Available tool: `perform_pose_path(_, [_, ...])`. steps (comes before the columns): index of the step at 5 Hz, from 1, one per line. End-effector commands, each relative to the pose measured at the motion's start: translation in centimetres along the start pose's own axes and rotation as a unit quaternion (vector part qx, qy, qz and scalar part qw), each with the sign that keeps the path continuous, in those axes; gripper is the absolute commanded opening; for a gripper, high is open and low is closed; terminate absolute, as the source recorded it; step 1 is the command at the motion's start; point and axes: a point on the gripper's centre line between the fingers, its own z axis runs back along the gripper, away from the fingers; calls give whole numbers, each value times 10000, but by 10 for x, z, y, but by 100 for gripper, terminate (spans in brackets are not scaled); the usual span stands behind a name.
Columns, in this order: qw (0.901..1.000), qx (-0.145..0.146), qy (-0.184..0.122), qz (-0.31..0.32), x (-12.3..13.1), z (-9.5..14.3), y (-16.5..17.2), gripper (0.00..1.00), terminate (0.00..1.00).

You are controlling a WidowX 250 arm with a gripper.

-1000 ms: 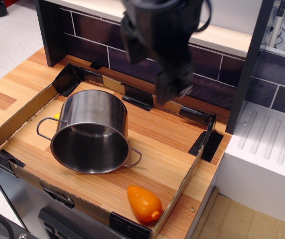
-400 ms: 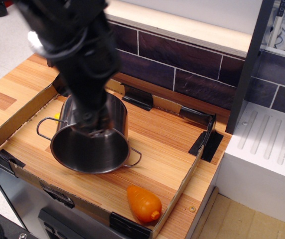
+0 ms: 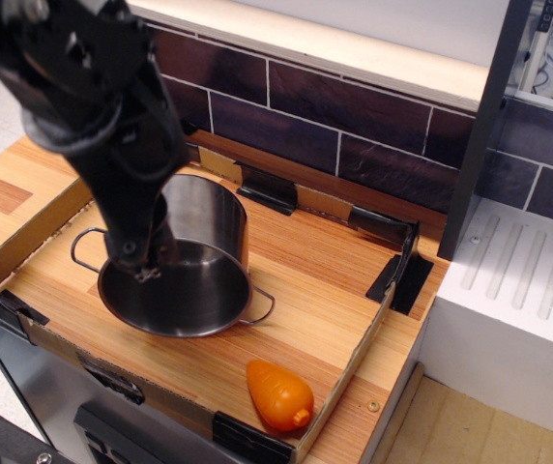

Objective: Upright metal pot

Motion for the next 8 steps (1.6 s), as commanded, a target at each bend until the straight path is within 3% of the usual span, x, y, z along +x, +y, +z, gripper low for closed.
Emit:
perform_pose_path(1, [9989, 430, -24, 200, -5, -17, 17, 100, 0])
perform_pose_path(2, [9971, 687, -52, 327, -7, -25, 16, 100, 0])
perform_pose_path(4, [9922, 986, 201, 733, -10, -33, 13, 100, 0])
perform_pose_path(8, [9875, 1154, 268, 1044, -9, -38, 7, 100, 0])
